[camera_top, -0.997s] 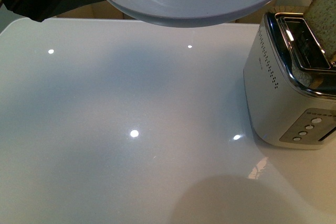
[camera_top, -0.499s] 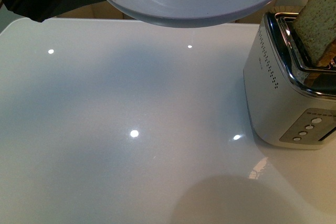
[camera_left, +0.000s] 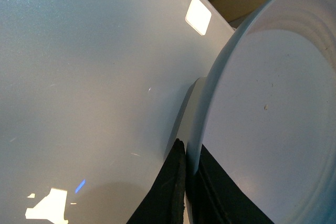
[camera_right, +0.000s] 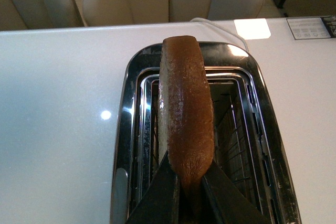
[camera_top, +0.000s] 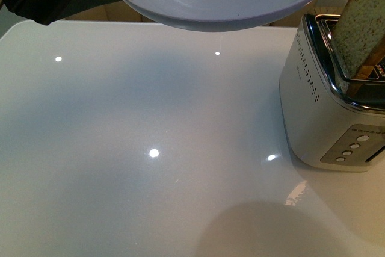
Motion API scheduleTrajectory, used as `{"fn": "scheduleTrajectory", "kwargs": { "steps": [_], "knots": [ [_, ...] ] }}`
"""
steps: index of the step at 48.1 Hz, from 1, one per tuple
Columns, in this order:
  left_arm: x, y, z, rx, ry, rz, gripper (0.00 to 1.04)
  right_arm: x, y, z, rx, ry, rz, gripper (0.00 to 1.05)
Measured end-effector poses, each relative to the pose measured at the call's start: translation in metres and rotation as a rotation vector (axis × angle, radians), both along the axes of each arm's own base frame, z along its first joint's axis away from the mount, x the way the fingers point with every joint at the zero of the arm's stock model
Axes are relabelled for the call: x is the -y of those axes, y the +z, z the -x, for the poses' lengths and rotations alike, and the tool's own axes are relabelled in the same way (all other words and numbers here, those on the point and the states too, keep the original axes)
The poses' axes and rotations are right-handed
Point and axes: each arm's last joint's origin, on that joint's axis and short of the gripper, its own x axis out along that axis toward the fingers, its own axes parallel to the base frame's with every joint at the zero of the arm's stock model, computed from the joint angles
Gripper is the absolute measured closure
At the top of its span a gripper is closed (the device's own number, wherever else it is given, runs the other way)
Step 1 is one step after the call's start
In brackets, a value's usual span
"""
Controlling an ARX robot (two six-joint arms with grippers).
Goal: Left arm holds plate, right arm toasts bread
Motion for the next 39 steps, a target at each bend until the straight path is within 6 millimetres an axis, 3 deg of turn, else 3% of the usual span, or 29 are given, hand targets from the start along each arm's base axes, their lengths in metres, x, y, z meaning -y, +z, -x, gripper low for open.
{"fn": "scheduleTrajectory", "kwargs": {
  "steps": [15,25,39],
  "knots": [
    [0.0,0.0,0.0,0.0,0.0,0.0,1.02,0.003,-0.011,0.0,-0.031,-0.003,-0.023,1.0],
    [0.0,0.0,0.0,0.0,0.0,0.0,1.02,0.004,-0.012,0.006,-0.042,0.021,-0.029,0.67],
    [0.0,0.0,0.0,0.0,0.0,0.0,1.02,0.013,0.018,0.037,0.049,0.045,-0.043,0.2]
  ]
}}
